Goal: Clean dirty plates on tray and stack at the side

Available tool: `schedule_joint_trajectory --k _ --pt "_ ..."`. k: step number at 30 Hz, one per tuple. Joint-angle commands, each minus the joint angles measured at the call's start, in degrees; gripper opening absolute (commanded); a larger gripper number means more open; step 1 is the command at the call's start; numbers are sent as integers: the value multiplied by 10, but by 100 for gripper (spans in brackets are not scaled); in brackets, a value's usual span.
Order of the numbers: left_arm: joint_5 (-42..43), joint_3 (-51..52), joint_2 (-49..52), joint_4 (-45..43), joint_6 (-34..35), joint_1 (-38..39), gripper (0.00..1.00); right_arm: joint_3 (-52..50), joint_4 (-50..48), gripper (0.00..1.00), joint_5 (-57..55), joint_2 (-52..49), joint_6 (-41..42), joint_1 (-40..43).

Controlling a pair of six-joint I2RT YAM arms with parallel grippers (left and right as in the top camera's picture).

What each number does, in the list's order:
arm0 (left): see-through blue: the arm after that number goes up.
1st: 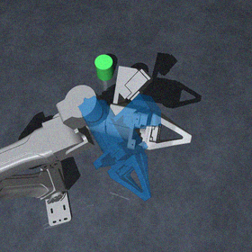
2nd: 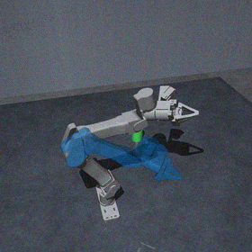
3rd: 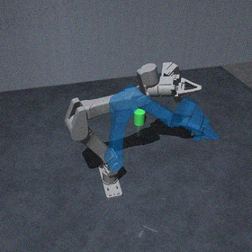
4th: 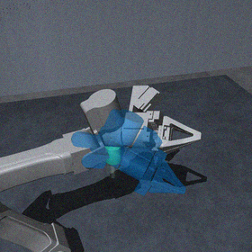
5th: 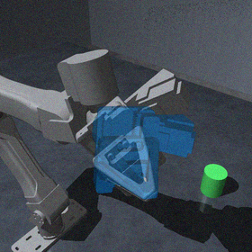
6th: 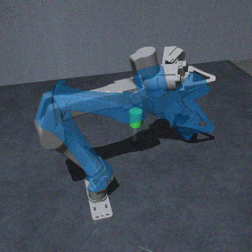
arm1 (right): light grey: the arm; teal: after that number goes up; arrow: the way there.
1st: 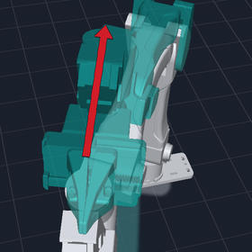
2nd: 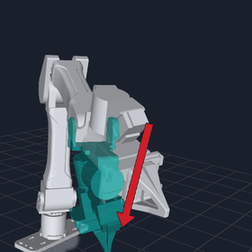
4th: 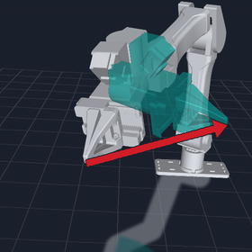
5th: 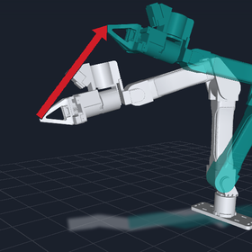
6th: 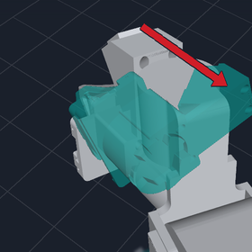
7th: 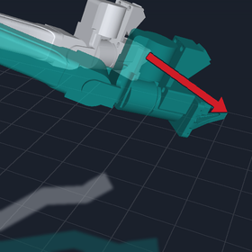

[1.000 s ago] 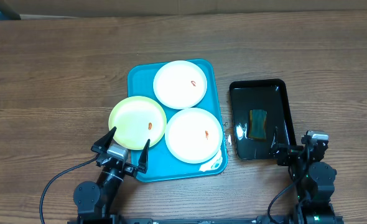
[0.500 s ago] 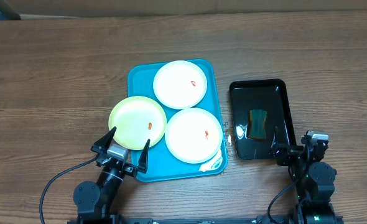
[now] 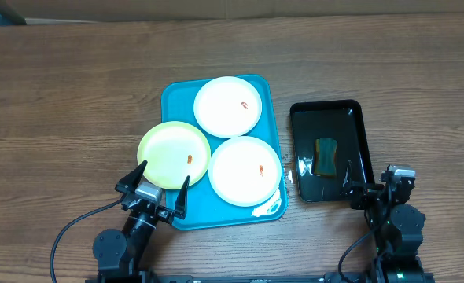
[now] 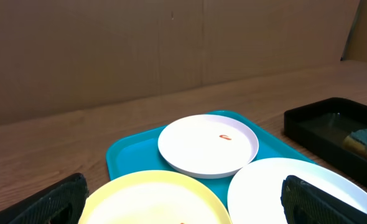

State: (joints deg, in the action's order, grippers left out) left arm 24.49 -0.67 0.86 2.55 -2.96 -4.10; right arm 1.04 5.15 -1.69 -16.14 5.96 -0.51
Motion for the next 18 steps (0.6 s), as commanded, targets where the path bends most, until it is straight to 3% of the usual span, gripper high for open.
schedule_joint_trajectory --k 1,18 --pt "6 4 -6 -2 3 4 100 -6 -4 100 3 0 -2 -4" --pt "7 4 -6 -11 4 4 100 -6 -5 100 3 0 -2 -4"
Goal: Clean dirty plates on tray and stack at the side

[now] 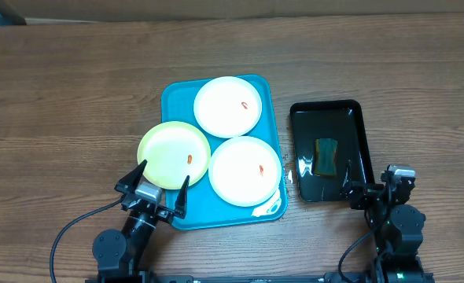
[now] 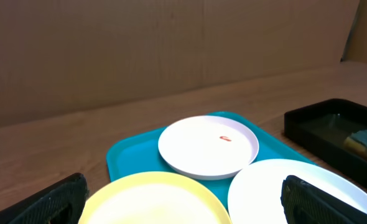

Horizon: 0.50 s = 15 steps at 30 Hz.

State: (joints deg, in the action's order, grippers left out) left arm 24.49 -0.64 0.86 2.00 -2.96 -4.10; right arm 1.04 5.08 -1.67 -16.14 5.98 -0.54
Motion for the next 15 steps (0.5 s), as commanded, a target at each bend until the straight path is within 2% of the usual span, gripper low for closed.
schedule_joint_trajectory --k 1,4,10,13,15 --pt "11 4 -6 -6 4 4 100 -6 -5 100 5 0 -2 -4" --pt "66 4 -6 -4 4 4 100 -6 -5 100 54 0 11 -4" --pt "190 4 -6 -11 7 4 100 -6 -22 100 171 0 147 -4" --pt "239 4 -6 -67 43 4 100 1 -43 100 237 0 181 -4" --pt "226 -4 -6 -151 81 4 100 40 -26 100 280 0 181 -4"
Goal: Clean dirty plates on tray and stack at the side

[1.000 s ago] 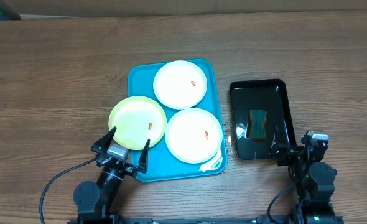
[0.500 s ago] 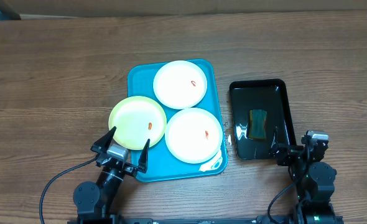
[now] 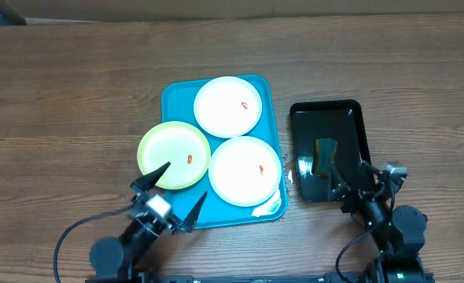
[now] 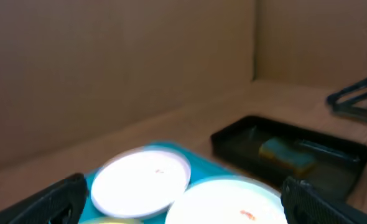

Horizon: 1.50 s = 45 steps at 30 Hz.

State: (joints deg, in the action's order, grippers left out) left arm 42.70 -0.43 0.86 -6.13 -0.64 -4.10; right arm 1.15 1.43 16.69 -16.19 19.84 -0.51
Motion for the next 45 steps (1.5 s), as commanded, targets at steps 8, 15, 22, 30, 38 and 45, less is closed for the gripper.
schedule_joint_trajectory --k 8,15,22,30,38,45 --pt "-25 -172 57 41 99 4 100 290 227 100 105 -38 -16 -4" --pt "-25 -418 274 266 99 4 100 556 497 100 66 -210 -53 -4" --pt "-26 -617 469 473 94 4 100 734 640 100 74 -401 -47 -4" --pt "38 -627 529 538 101 4 100 716 638 91 23 -534 -45 -21" --pt "-30 -627 542 572 95 4 100 694 636 74 -147 -709 57 -86" --pt "-99 -627 542 602 95 4 100 693 598 61 -149 -834 64 -88"
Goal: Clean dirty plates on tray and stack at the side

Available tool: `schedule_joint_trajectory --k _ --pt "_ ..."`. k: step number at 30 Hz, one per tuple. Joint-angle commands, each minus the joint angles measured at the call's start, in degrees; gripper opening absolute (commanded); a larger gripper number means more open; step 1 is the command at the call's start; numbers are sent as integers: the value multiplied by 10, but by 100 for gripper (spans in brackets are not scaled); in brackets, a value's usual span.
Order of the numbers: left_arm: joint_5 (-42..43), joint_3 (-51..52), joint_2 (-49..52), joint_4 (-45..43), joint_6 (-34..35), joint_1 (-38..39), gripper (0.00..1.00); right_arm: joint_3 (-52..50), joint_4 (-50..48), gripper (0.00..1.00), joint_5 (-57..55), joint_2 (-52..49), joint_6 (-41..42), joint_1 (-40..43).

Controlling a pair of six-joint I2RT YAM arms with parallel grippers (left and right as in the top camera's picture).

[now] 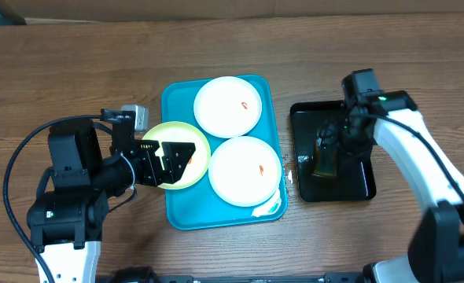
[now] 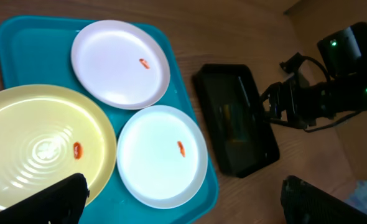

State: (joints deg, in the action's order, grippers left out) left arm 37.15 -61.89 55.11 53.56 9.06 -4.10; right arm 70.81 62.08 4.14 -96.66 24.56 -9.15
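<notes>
Three plates lie on the teal tray (image 1: 183, 208): a yellow plate (image 1: 160, 140) at the left, a white plate (image 1: 228, 106) at the back, and a white plate (image 1: 244, 170) at the front. Each plate carries a small red smear. My left gripper (image 1: 175, 155) hangs open above the yellow plate (image 2: 40, 146), empty, and its fingertips (image 2: 53, 199) frame the wrist view. My right gripper (image 1: 332, 137) is over the black tray (image 1: 358, 169), just above the greenish sponge (image 1: 324, 163). It looks open and holds nothing.
The black tray (image 2: 236, 121) stands right of the teal tray (image 2: 22, 50) and holds shiny liquid. Bare wooden table lies to the left of the teal tray and behind it. The left arm's cable loops along the table's left side.
My left gripper was low at the table's front edge and is now high over the yellow plate, looking down. My right gripper is now out over the black tray, above the sponge.
At the two oldest moments both grippers rested open at the front edge, the left facing the plates. Then the left had turned toward the black tray and the right had shifted slightly. Now both are out over the table. The plates and the sponge have not moved.
</notes>
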Motion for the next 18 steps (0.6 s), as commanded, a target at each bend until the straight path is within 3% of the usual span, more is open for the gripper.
schedule_joint_trajectory --k 1,6,13,14,16,18 --pt "-48 -13 0 6 -2 4 100 -3 -14 57 -23 -44 17 -2" --pt "-48 -13 0 6 -2 4 100 -3 -59 43 -23 -91 17 -2" --pt "-47 -13 0 6 -2 4 100 -37 -128 35 -24 -108 40 -2" --pt "-48 -13 0 6 -2 4 100 -39 -134 31 -23 -108 40 -2" --pt "-48 -12 0 6 -2 4 100 -40 -143 9 -26 -108 37 -2" --pt "-47 -12 0 6 -2 4 100 -36 -136 4 -18 -107 37 -2"
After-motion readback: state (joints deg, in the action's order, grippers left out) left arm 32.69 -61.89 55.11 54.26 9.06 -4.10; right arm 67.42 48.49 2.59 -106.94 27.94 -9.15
